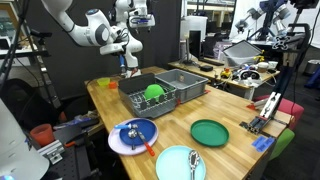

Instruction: Put the fork on the drying rack.

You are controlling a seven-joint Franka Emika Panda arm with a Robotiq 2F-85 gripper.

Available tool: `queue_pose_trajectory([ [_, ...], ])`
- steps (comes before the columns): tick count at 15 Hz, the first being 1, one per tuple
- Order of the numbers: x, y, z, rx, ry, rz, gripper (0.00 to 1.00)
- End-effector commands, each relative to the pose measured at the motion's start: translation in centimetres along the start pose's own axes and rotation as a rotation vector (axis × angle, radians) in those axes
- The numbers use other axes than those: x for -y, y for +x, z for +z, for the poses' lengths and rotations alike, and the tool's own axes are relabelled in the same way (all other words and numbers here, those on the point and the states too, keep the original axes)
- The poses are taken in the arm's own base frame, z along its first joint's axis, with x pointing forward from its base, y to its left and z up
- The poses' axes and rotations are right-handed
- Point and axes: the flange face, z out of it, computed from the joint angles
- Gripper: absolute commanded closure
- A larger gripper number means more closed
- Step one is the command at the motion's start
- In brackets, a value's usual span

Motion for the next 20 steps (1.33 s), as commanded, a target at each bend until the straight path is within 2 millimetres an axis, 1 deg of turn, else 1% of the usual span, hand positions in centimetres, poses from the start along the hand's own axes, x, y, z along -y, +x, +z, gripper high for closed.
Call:
queue_pose_trajectory([
  [1,-0.8,1.1,1.5,-0.033,0.069,-0.066,0.93],
  [3,-1.4,0.9,2.1,-0.031,0.102,-0.087,0.93],
  [7,-3.1,-0.8,3.0,-0.006,0.134,-0.104,0.93],
  [9,-3.5,-1.5,3.4,0.001,0.155,-0.108,0.93],
  [15,-3.0,-2.9,4.3,0.048,0.254,-0.139,0.93],
  [20,-2.8,-3.7,5.0,0.071,0.316,-0.201,0.93],
])
